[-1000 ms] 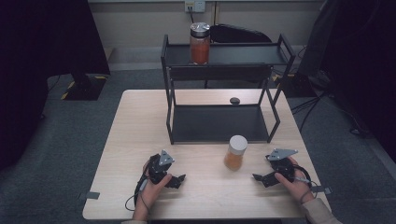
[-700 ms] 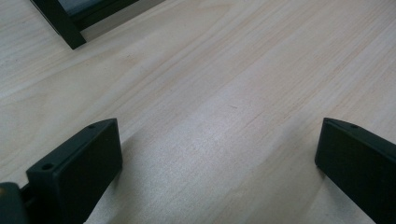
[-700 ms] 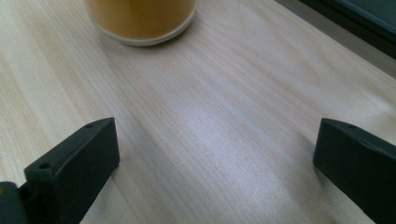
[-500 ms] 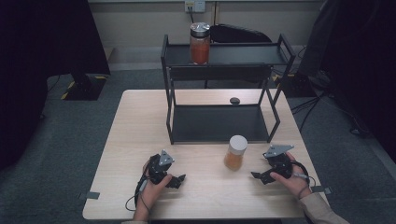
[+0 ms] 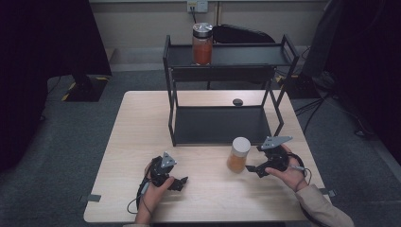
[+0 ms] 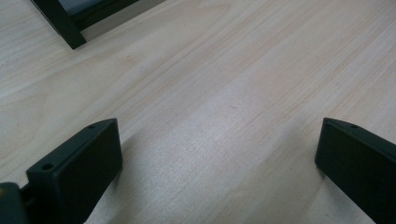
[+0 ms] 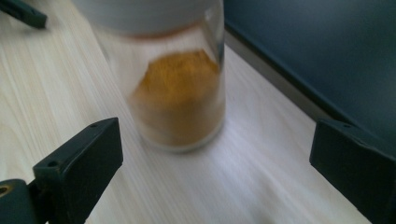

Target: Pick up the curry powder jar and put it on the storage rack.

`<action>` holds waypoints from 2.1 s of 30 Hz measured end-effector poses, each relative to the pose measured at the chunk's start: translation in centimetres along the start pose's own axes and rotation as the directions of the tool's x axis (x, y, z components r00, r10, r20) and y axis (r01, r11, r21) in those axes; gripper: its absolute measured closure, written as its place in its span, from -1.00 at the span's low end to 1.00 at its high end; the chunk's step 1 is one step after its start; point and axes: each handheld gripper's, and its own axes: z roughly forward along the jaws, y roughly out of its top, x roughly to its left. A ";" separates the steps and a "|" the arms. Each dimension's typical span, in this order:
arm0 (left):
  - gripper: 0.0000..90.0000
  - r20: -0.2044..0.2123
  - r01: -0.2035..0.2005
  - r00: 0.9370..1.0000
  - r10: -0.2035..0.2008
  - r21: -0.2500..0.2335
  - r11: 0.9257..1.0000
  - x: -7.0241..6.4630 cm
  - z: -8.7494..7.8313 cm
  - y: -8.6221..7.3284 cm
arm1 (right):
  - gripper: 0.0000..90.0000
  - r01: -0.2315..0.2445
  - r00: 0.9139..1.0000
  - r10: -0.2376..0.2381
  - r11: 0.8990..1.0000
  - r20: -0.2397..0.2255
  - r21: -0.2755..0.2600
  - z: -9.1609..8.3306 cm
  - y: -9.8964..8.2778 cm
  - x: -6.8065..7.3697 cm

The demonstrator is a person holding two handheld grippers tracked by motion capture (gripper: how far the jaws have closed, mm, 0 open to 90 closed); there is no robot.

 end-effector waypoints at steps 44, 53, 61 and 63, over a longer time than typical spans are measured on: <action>-1.00 -0.001 -0.004 1.000 0.004 0.002 1.000 0.0 0.0 0.0 | -0.22 0.010 0.999 -0.013 0.995 -0.030 -0.102 1.5 5.3 0.1; -1.00 -0.001 -0.004 1.000 0.004 0.002 1.000 0.0 0.0 0.0 | -0.22 0.002 1.000 -0.004 0.995 -0.020 -0.104 0.7 6.9 -0.5; -1.00 0.000 -0.004 1.000 0.004 0.002 1.000 0.0 0.0 0.0 | -0.22 -0.008 1.000 0.007 0.995 -0.004 -0.098 0.3 8.0 -1.1; -1.00 0.000 -0.004 1.000 0.004 0.002 1.000 0.0 0.0 0.0 | -0.22 -0.011 1.000 0.011 0.995 0.000 -0.097 0.1 8.4 -1.2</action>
